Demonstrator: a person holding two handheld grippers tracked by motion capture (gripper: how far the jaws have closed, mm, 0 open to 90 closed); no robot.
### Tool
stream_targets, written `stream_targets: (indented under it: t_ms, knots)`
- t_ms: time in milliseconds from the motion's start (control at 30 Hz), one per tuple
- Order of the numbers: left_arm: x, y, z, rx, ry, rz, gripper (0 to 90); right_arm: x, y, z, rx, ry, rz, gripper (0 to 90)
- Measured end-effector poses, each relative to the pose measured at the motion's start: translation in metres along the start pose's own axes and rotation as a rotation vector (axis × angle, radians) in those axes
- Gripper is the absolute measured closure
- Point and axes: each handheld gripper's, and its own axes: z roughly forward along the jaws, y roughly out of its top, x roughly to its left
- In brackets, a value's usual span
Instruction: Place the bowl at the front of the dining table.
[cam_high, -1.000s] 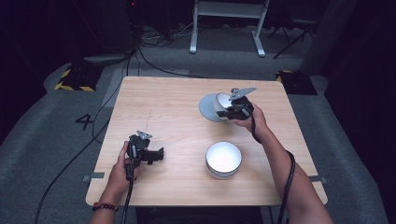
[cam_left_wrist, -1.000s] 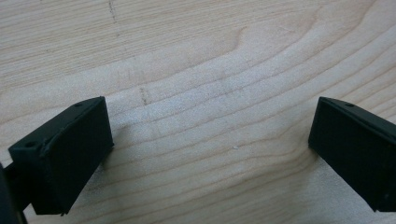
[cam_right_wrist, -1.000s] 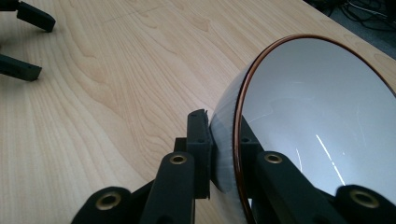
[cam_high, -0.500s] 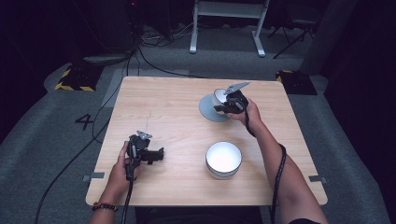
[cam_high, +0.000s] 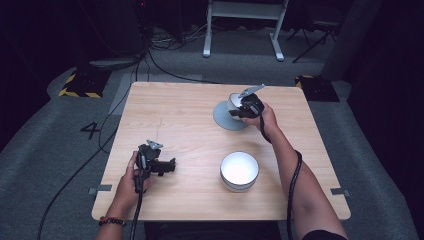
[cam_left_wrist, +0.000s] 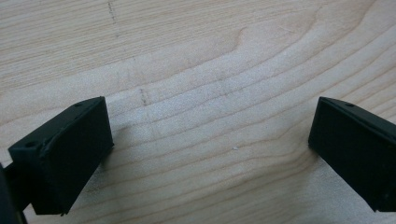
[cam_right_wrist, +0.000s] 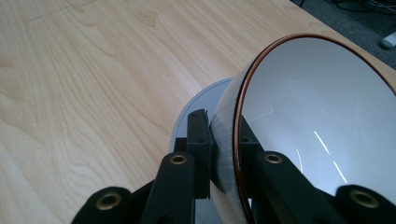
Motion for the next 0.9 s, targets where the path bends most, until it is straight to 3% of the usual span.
stream_targets:
  t_ms: [100,233,500,900]
  knots:
    - [0.0,0.0,0.0,0.0,0.0,0.0,0.0,-0.005,-0.001,0.011,0.002,-0.016,0.018,82.5]
    - [0.0,0.0,0.0,-0.001,0.0,-0.002,0.0,-0.006,0.001,0.019,0.03,-0.035,0.001,82.5]
    - [0.0,0.0,0.0,-0.001,-0.001,-0.002,0.0,-0.005,0.008,0.027,0.061,-0.056,0.019,82.5]
    - [0.0,0.0,0.0,-0.001,-0.001,-0.002,0.0,0.002,0.003,0.034,0.041,-0.047,0.016,82.0]
